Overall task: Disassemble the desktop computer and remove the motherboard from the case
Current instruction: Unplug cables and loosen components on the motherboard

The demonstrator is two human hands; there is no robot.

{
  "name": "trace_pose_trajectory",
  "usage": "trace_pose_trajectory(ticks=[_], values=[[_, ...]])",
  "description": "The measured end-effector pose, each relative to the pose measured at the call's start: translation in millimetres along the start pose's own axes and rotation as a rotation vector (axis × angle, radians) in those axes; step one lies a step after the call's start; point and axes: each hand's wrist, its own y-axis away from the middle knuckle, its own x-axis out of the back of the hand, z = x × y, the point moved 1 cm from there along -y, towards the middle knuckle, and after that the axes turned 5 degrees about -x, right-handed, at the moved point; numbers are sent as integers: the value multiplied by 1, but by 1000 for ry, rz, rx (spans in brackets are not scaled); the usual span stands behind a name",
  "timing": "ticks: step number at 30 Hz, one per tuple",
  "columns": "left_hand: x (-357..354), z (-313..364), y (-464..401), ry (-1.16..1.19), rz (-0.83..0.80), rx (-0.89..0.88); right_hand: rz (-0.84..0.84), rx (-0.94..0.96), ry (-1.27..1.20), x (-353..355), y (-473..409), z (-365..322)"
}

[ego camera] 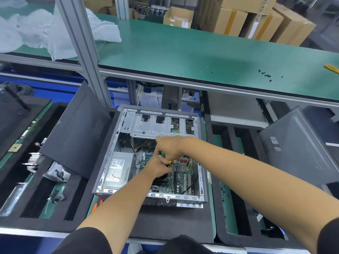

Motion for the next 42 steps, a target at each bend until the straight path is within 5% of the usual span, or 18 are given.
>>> trace_pose_trajectory(ticks=[9,26,32,42], values=[[4,8,2,-134,23,-86,137,-251,232,5,7,12],[6,8,1,-217,16,-171,90,6,0,0,13,30],[5,10,2,-298,19,-123,163,-89,378,-2,9,20],[5,9,1,-266,16,-154,114,-36,-3,5,9,35]])
